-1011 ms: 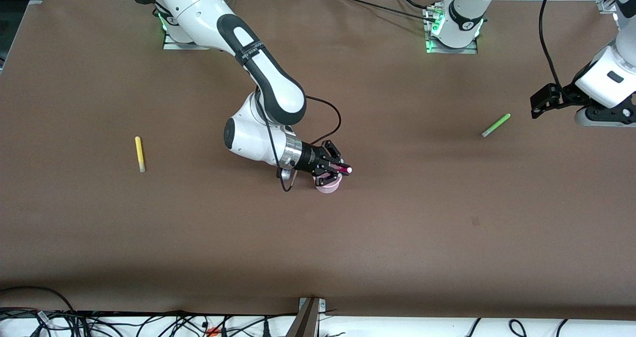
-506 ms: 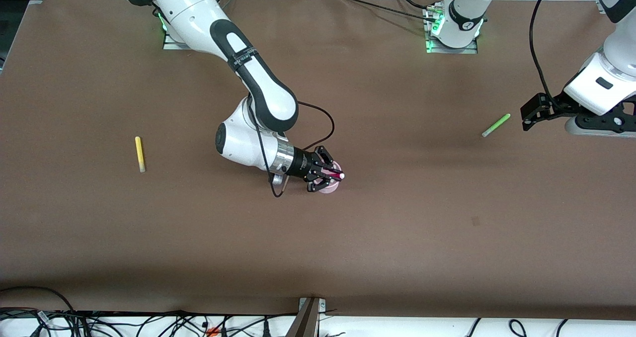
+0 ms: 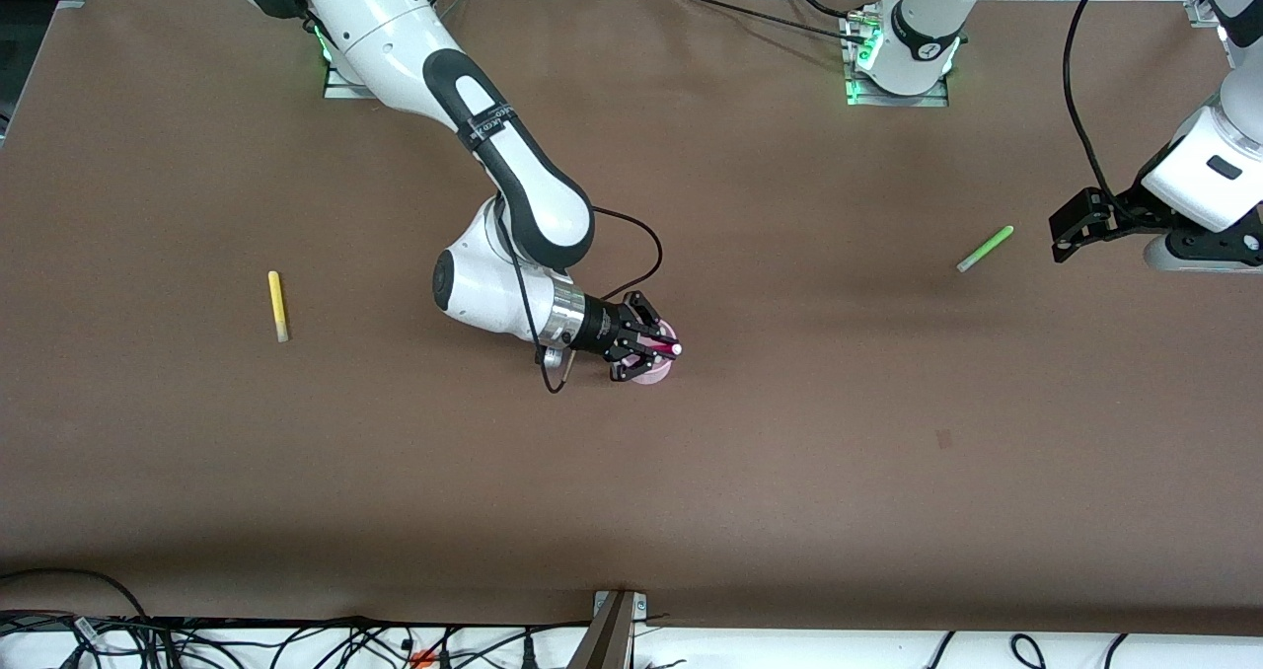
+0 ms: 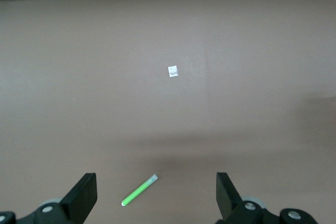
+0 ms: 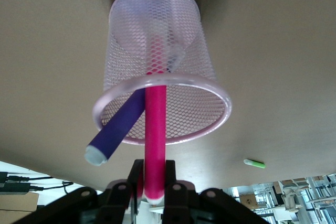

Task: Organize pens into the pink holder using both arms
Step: 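Open the right gripper to release the pink pen and lift away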

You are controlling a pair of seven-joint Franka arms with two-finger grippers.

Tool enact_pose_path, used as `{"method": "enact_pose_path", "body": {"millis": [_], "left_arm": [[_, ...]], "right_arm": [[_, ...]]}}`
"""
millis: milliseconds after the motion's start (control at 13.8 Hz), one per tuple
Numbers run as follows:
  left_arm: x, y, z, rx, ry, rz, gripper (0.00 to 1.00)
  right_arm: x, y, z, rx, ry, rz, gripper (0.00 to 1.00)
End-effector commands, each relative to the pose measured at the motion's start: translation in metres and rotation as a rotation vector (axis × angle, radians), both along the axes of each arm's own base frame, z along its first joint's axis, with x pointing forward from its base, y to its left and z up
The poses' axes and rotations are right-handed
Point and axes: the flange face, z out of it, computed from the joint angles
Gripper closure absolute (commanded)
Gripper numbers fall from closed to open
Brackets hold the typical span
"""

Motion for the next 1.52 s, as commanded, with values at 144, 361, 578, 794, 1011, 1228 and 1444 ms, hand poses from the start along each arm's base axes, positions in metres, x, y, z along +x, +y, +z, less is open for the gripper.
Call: {"method": "enact_pose_path", "body": {"millis": [144, 361, 578, 794, 1011, 1228, 1444], "left_arm": [[0.005, 0.005, 0.002, -0.010, 0.000, 0.009, 0.00], [0.004, 0.004, 0.002, -0.010, 0.001, 0.011, 0.00], [0.005, 0.001, 0.002, -0.010, 0.001, 0.008, 0.00], [0.004, 0.002, 0.003, -0.010, 0.000, 0.005, 0.00], [0.005, 0.002, 0.002, -0.010, 0.001, 0.003, 0.00], [0.004, 0.002, 0.001, -0.037, 0.008, 0.009, 0.00], [0.005, 0.011, 0.000, -0.041, 0.009, 0.023, 0.00]], "right_arm": [[0.004, 0.001, 0.017, 0.023, -0.028, 0.010, 0.26], [0.006, 0.003, 0.054, -0.022, -0.115, 0.079, 0.07], [0.012, -0.006, 0.090, -0.109, -0.212, 0.180, 0.01], [0.028, -0.042, 0.128, -0.123, -0.246, 0.246, 0.00], [0.037, -0.089, 0.183, -0.129, -0.289, 0.355, 0.00], [0.035, -0.149, 0.225, -0.185, -0.340, 0.573, 0.00], [0.010, -0.196, 0.261, -0.221, -0.400, 0.757, 0.00]]}}
